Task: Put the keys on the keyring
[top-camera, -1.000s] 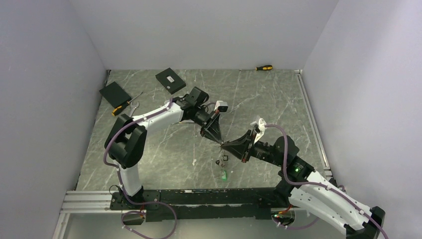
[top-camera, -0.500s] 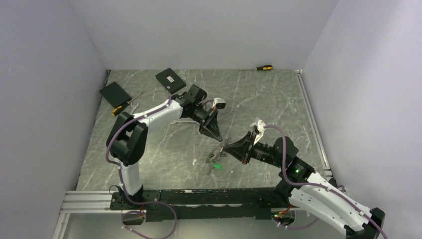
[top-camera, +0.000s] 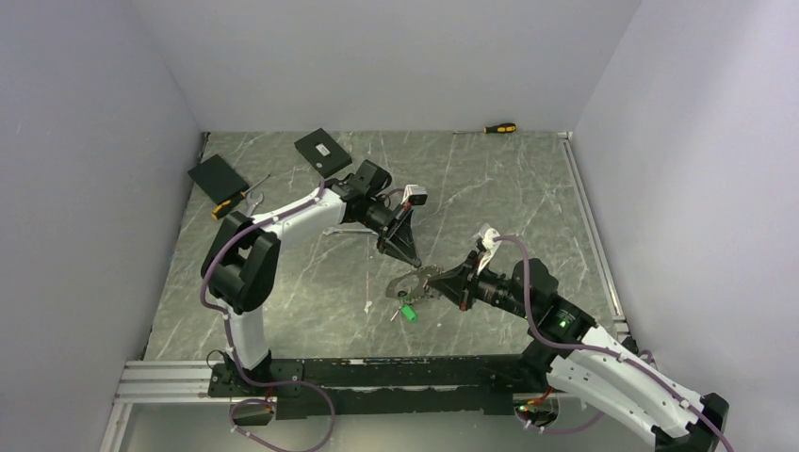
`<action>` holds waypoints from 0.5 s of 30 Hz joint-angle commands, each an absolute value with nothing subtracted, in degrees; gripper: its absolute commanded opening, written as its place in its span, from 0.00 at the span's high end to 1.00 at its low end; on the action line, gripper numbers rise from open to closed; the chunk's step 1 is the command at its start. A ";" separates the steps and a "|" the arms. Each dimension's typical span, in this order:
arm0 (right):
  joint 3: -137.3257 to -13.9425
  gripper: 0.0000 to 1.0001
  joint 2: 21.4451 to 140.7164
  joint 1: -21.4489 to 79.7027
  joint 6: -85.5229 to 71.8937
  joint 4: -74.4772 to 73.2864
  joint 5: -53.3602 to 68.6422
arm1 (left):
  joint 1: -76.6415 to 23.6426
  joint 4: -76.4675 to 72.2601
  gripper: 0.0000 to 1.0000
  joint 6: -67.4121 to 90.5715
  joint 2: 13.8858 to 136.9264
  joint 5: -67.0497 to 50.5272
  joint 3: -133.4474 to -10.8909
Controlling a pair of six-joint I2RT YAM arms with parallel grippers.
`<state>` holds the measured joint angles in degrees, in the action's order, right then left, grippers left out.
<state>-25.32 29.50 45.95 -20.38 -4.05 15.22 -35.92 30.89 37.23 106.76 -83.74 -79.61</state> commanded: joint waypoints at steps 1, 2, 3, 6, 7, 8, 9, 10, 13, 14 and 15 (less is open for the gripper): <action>-25.10 1.00 29.29 46.14 -20.61 -3.90 11.95 | -35.75 30.84 1.00 35.70 104.33 -86.15 -81.28; -25.20 1.00 29.47 46.14 -20.69 -4.12 11.17 | -35.72 31.55 1.00 35.25 104.66 -85.80 -81.48; -25.30 1.00 29.60 46.14 -20.74 -4.38 10.39 | -35.69 32.30 1.00 34.37 105.13 -85.78 -81.81; -25.55 1.00 30.44 46.14 -20.89 -5.33 7.71 | -35.54 34.23 1.00 33.55 106.72 -84.04 -82.24; -25.62 1.00 30.99 46.19 -20.99 -5.70 6.68 | -35.28 35.46 1.00 33.16 107.60 -82.75 -82.45; -25.66 1.00 31.55 46.15 -21.07 -6.05 5.82 | -34.88 37.57 1.00 32.35 108.70 -80.44 -82.87; -25.74 1.00 32.16 46.14 -21.21 -6.49 4.74 | -34.41 40.27 1.00 30.98 110.23 -78.95 -83.47; -25.71 1.00 32.69 46.14 -21.41 -6.78 3.81 | -33.94 42.11 1.00 29.92 111.81 -77.61 -83.91; -25.41 1.00 34.65 46.15 -22.13 -7.21 0.97 | -33.00 43.77 1.00 29.68 116.00 -74.82 -83.88; -25.36 1.00 35.42 46.08 -22.41 -7.31 0.33 | -32.78 43.20 0.99 30.00 117.34 -75.36 -83.78; -25.27 1.00 36.09 46.13 -22.55 -6.96 0.20 | -32.64 42.78 0.97 30.12 118.62 -75.59 -83.72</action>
<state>-25.10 34.11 45.95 -21.21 -7.49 4.84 -33.87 39.05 32.88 113.73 -77.56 -82.87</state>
